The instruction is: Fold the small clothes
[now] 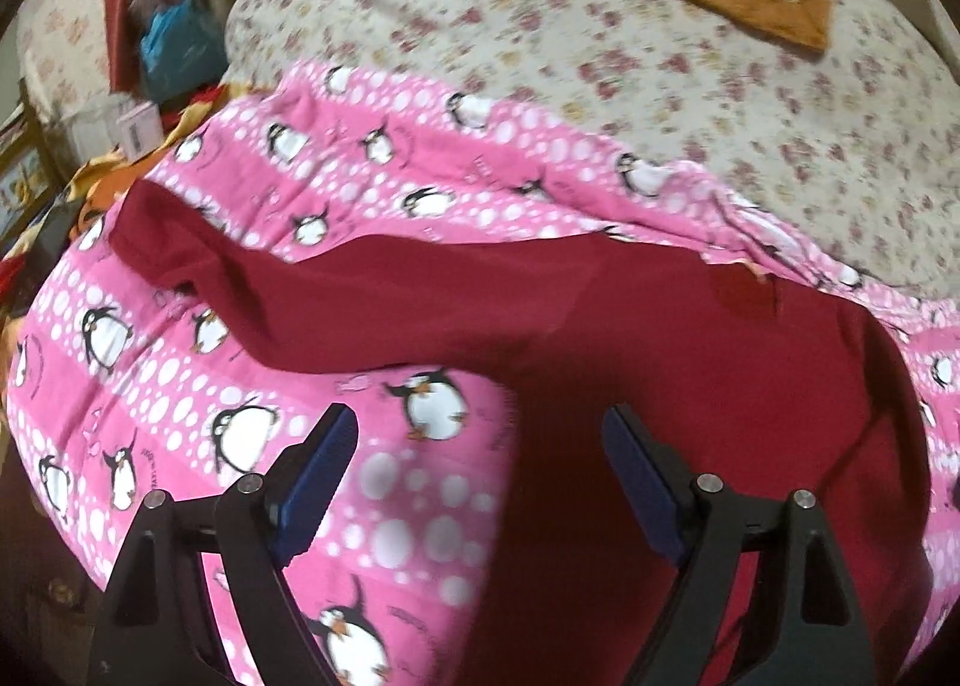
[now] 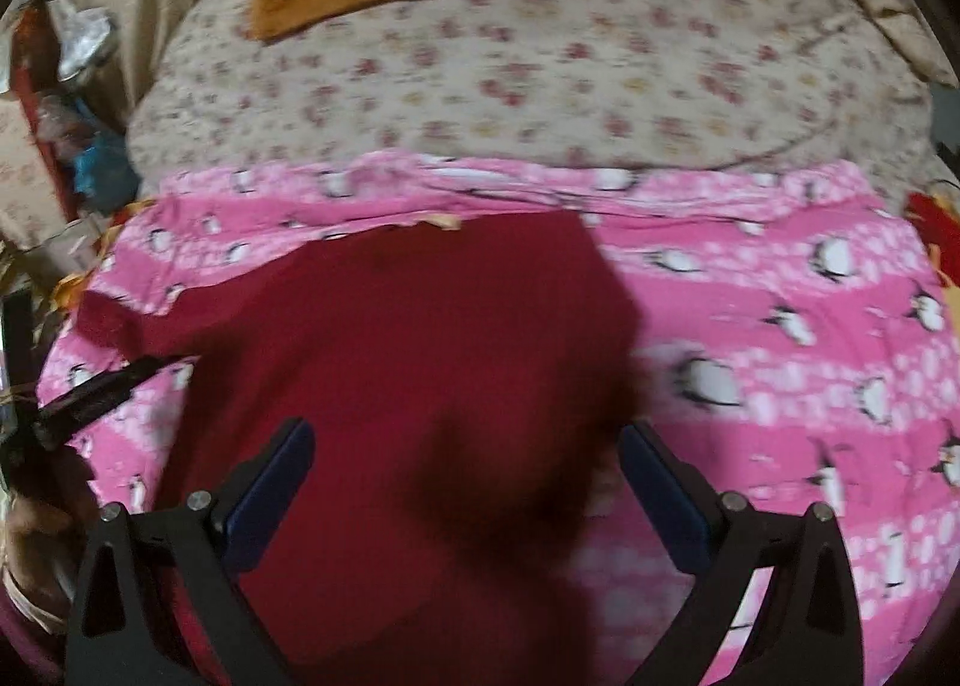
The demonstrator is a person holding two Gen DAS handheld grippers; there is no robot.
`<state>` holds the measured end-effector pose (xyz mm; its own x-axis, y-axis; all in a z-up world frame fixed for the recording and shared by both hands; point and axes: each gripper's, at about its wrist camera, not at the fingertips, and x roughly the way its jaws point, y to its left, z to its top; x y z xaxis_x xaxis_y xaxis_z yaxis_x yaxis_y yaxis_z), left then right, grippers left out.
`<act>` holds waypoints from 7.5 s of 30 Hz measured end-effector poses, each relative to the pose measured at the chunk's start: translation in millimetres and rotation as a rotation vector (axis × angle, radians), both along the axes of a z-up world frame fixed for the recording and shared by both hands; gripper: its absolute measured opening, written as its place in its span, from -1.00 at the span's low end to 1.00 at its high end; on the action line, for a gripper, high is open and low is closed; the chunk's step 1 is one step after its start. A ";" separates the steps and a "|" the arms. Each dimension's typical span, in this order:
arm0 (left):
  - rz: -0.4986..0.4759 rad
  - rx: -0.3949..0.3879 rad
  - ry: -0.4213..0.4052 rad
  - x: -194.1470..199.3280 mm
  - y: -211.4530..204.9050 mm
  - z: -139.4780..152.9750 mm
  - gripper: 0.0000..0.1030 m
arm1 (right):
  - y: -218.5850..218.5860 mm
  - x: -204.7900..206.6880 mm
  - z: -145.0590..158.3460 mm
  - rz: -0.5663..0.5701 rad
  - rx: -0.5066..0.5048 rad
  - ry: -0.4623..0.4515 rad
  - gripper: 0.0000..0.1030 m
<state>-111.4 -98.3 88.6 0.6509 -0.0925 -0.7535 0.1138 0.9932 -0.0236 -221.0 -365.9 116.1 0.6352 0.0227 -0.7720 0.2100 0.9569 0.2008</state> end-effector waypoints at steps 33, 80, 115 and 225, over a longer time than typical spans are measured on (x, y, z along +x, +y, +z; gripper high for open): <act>-0.085 0.080 -0.024 5.6 -45.8 -39.0 0.30 | 32.7 53.5 -50.9 -0.024 -0.042 -0.002 0.99; 0.009 -0.037 -0.026 8.8 -9.0 -18.3 0.29 | 54.7 56.3 -47.6 -0.014 -0.009 0.052 0.99; 0.068 -0.026 0.018 17.8 17.2 -24.0 0.29 | 75.4 65.3 -56.4 -0.013 0.000 0.085 0.99; -0.211 -0.081 0.128 39.2 -67.6 -6.5 -0.85 | -11.2 27.3 -41.5 -0.111 0.141 0.073 0.99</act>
